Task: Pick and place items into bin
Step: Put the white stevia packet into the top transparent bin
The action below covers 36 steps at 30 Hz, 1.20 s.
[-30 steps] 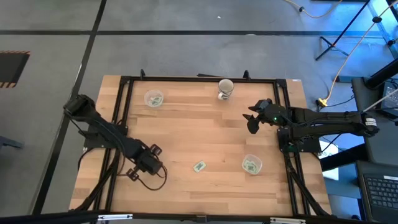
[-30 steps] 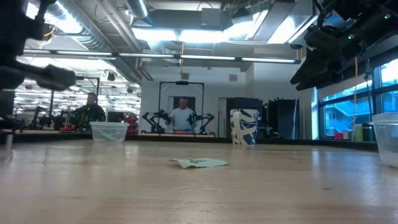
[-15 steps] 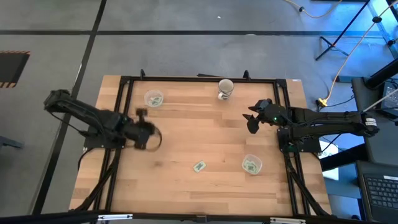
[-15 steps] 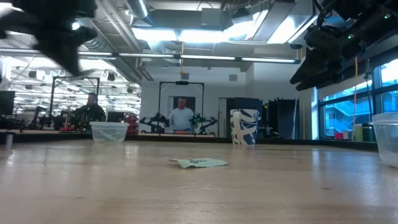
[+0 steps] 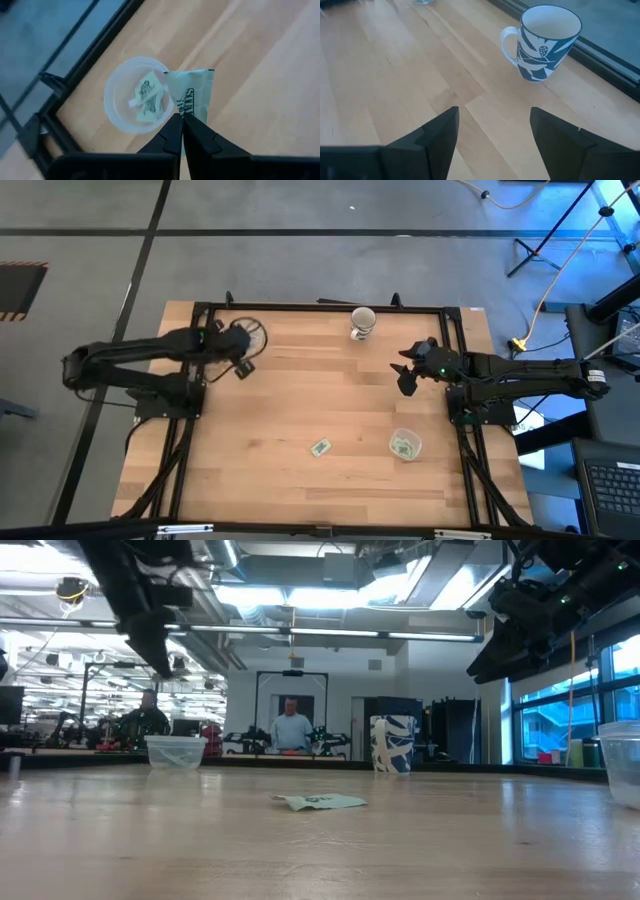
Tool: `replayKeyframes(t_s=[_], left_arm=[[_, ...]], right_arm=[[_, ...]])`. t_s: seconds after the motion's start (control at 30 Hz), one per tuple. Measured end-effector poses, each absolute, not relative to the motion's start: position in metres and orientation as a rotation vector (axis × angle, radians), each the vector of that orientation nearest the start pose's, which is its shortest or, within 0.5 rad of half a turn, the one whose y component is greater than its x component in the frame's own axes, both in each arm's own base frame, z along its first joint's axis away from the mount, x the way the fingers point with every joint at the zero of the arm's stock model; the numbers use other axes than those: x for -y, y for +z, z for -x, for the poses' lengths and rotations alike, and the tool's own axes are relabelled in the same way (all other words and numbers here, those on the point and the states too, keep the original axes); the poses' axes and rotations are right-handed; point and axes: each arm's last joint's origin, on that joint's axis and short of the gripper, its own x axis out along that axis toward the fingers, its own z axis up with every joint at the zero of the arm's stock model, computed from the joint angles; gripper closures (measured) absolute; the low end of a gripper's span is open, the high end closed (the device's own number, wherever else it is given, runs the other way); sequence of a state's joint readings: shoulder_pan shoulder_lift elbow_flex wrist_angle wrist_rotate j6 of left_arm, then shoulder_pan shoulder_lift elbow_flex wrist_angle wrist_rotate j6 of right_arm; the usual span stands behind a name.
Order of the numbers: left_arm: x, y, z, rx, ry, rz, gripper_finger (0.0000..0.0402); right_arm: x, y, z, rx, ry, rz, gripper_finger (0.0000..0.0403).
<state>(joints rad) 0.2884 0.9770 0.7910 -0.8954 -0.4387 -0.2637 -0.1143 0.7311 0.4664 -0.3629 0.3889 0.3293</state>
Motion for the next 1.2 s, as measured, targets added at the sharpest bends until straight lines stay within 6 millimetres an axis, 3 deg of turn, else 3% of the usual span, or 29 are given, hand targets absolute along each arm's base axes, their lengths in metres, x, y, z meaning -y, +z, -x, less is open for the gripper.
replayKeyframes(t_s=[0.27, 0.6, 0.93, 1.2], left_arm=[[-0.111, 0.241, -0.159, -1.000, 0.926, 0.312, 0.0394], [-0.149, 0.209, -0.164, -1.117, 0.971, 0.436, 0.0393], [-0.161, 0.181, -0.172, -1.229, 0.913, 0.500, 0.0393], [-0.162, 0.179, -0.172, -1.268, 0.874, 0.431, 0.0360]], right_arm=[[0.028, 0.218, -0.150, -0.550, -0.577, -0.200, 0.0156], [0.028, 0.217, -0.149, -0.567, -0.572, -0.179, 0.0156], [0.028, 0.217, -0.149, -0.568, -0.571, -0.176, 0.0156], [0.028, 0.217, -0.149, -0.568, -0.571, -0.176, 0.0156]])
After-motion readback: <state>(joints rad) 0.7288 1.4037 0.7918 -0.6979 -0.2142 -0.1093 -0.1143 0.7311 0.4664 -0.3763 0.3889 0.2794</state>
